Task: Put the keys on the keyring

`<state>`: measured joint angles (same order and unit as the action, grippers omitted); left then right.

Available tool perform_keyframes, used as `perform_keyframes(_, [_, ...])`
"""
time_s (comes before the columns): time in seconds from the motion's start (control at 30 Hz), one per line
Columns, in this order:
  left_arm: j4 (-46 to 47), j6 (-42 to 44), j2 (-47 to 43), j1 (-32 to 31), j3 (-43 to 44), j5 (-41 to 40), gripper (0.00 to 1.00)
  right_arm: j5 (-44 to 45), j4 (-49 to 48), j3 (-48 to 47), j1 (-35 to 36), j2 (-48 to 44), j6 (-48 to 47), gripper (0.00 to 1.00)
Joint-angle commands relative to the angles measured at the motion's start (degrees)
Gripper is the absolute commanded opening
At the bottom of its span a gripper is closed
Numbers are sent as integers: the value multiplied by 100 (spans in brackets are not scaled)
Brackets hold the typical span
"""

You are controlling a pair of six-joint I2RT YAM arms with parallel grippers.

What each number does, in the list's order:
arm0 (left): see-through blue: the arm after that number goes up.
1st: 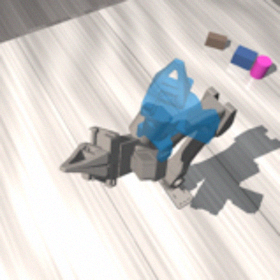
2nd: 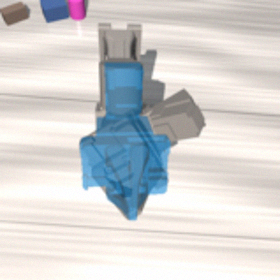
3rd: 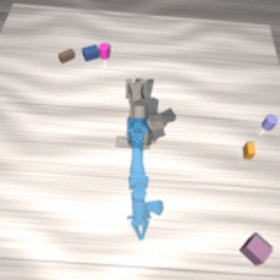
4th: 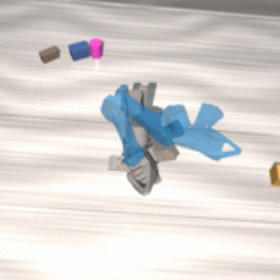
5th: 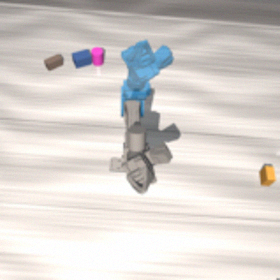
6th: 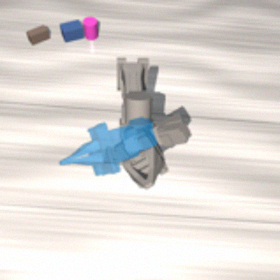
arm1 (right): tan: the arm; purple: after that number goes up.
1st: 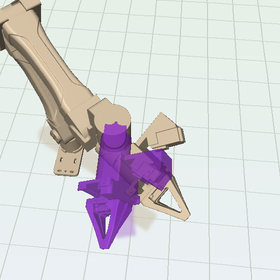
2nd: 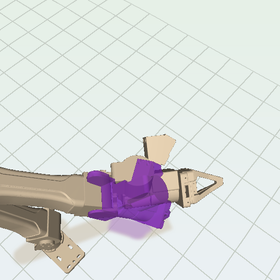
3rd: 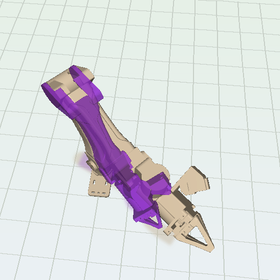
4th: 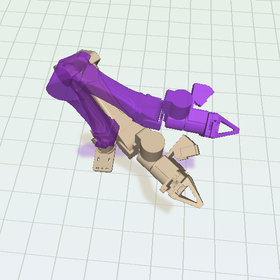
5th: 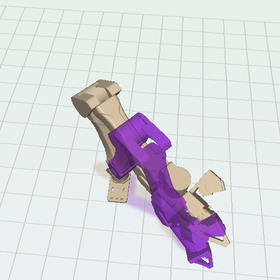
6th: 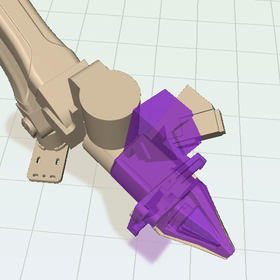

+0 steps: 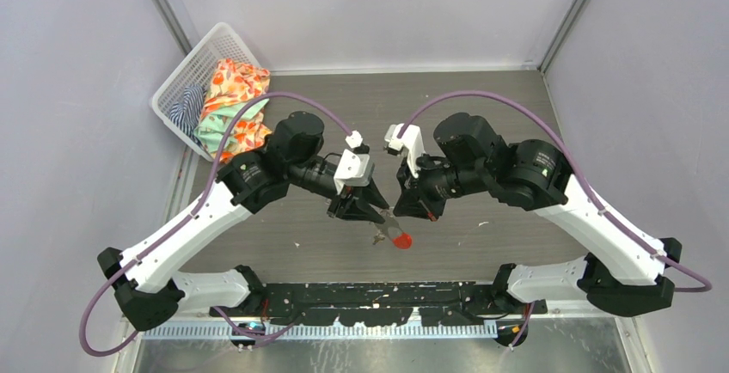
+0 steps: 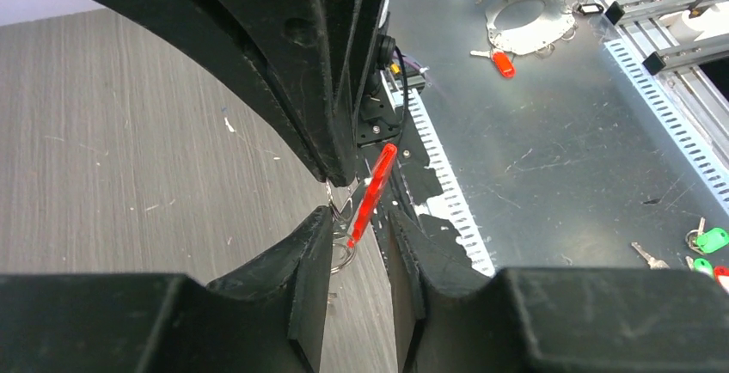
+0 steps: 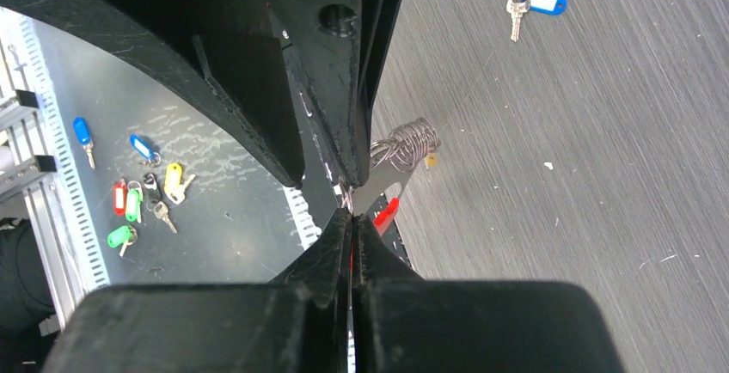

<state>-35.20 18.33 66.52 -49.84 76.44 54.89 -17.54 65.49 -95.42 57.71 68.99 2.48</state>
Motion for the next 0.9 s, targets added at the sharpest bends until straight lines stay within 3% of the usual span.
perform_keyframes(0.0, [-33, -206, 60, -8, 272, 32, 29, 313, 41, -369, 144, 57, -128, 1])
perform_keyframes(0.33, [371, -637, 211, -12, 239, -422, 1, 405, 51, -506, 336, 208, -97, 1])
perform_keyframes(0.4, [311, -577, 228, -8, 233, -423, 0, 341, -35, -500, 329, 181, -38, 1])
perform_keyframes(0.6, [-133, 545, 118, -8, 246, 108, 0, 142, -1080, 100, 329, -662, 86, 41])
perform_keyframes(0.7, [290, 994, -188, -15, -64, 606, 0, 162, -2015, 839, 329, -1471, 204, 59])
perform_keyframes(0.73, [597, 999, -319, -16, -210, 667, 0, 174, -2274, 1072, 337, -1724, 237, 63])
perform_keyframes(0.87, [1459, 1037, -581, -21, -436, 728, 0, 75, -3210, 1947, 330, -2560, 383, 64])
